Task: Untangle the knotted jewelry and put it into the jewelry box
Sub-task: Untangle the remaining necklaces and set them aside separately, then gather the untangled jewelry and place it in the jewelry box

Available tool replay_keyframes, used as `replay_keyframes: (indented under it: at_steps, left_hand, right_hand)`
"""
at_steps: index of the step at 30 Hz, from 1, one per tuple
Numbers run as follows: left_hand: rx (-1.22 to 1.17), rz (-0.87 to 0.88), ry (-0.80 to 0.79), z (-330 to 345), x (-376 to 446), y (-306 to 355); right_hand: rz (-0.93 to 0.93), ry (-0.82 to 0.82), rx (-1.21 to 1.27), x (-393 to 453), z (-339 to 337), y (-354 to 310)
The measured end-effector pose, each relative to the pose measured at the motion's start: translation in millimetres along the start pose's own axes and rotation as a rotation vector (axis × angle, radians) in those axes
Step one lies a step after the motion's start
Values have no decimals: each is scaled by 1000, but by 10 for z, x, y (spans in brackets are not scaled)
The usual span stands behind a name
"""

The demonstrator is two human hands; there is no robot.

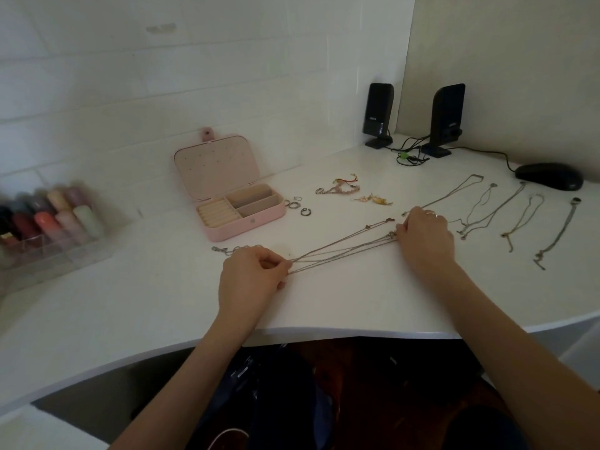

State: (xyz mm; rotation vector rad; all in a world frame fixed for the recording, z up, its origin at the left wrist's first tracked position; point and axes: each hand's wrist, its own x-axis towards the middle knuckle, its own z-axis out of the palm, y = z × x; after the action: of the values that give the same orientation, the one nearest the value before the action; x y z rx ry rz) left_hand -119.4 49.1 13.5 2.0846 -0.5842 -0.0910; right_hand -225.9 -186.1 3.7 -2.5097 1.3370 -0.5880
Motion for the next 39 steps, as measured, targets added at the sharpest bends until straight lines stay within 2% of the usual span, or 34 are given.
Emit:
replay_keyframes:
  at_steps: [3, 6, 9, 13, 16, 21, 23, 26, 28, 30, 32, 33, 35, 36, 39]
  left_hand:
    - [212, 29, 41, 1, -57, 21]
    - [324, 67, 36, 7, -75, 32]
    - [352, 144, 6, 16, -49, -24]
    - [226, 398, 8, 44, -71, -122]
    - [271, 563, -225, 24, -149, -158]
    - [497, 594, -557, -54, -143, -220]
    - [638, 628, -637, -87, -143, -222]
    - [731, 657, -666, -125, -165, -217]
    - [657, 651, -666, -141, -181, -201]
    - [427, 591, -609, -171, -188, -192]
    - [190, 472, -435, -222, -138, -208]
    - [146, 431, -305, -257, -85, -235]
    - [200, 383, -72, -365, 85, -306]
    - [257, 356, -18, -437, 174, -337]
    - [459, 341, -74, -617, 416, -471]
  right_hand:
    - [-41, 29, -84, -9, 32, -8]
    - [-47, 41, -100, -4, 54, -4]
    - [-75, 87, -84, -5, 75, 17]
    - [-151, 205, 147, -64, 34, 36]
    - [-247, 135, 202, -158, -3, 25]
    - [-334, -29, -48, -287, -10, 7]
    - [-304, -87, -63, -298, -25, 0]
    - [-266, -131, -52, -269, -5, 10]
    - [-277, -129, -36, -249, 19, 21]
    - [-295, -82, 22, -258, 22, -12]
    - [-325, -5, 113, -284, 10, -94]
    - [-353, 25, 161, -302, 9, -156]
    - [-428, 38, 252, -359, 7, -345]
    - [-471, 23, 294, -383, 17, -473]
    - [-611, -65, 345, -367, 136, -952]
